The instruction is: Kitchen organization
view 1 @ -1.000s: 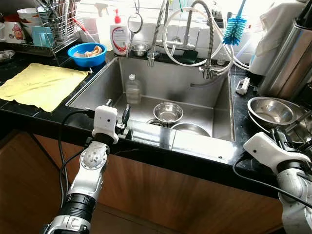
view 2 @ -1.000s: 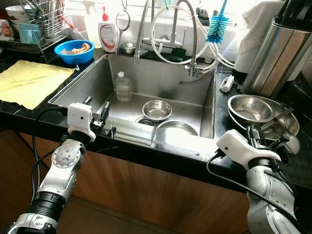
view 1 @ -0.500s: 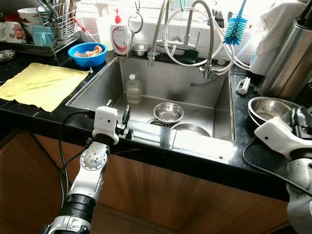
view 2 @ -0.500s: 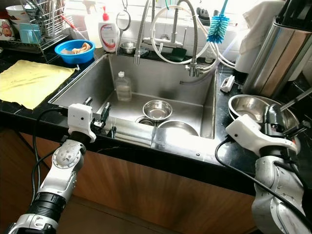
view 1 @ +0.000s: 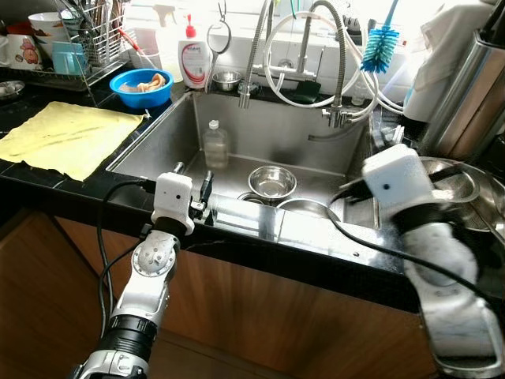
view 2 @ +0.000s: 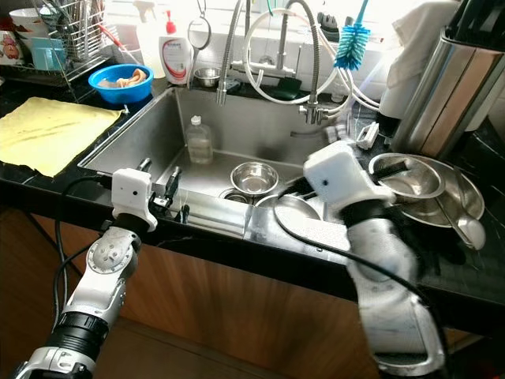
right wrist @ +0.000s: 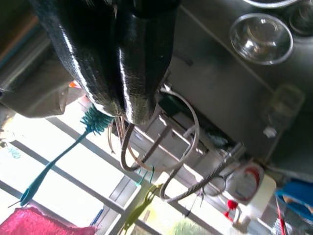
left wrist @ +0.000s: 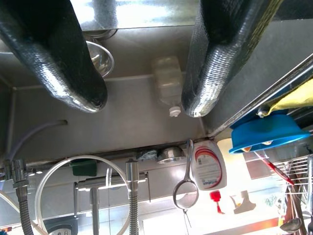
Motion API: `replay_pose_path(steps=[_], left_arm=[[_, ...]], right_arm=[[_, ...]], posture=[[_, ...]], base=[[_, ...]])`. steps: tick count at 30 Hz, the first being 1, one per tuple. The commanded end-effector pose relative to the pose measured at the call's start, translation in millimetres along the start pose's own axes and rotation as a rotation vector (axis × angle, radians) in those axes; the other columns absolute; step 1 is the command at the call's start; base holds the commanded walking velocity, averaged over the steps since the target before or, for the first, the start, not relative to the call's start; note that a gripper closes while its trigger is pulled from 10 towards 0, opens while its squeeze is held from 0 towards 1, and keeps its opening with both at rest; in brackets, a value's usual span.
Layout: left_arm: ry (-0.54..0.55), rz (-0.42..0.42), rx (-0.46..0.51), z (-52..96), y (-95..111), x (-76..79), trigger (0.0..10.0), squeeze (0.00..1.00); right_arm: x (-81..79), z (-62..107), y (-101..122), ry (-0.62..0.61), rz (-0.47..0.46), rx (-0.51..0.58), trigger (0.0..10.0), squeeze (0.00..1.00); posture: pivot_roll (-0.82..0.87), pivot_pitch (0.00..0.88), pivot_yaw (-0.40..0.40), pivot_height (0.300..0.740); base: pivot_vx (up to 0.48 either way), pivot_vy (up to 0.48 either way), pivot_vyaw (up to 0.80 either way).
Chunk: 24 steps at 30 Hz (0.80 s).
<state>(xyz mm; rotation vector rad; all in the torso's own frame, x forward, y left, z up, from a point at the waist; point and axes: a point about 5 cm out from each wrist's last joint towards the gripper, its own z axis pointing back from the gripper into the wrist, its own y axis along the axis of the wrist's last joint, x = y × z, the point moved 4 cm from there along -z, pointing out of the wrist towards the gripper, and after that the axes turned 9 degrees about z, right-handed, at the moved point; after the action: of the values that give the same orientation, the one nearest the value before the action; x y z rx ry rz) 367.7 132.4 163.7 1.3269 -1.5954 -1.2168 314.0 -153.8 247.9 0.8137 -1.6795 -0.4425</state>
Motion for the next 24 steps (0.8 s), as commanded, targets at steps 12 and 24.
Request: replay_pose_path(steps=[12,24], left_arm=[[-0.001,-0.019,0.027,-1.0,6.1,1.0,10.0,0.0],[-0.011,-0.036,0.031,0.8,7.0,1.8,10.0,0.0]], right_arm=[[-20.7,-49.4,-47.0,0.06,-0.488,-0.212,10.0,0.0],[-51.0,-48.0,-88.8,0.106,-0.602,-0.413,10.0,0.0]], posture=[[0.01,0.0,-0.04,0.74],[0.03,0.0,-0.039,0.74]], base=[[0.0,0.0,0.0],[0.0,0.0,0.0]])
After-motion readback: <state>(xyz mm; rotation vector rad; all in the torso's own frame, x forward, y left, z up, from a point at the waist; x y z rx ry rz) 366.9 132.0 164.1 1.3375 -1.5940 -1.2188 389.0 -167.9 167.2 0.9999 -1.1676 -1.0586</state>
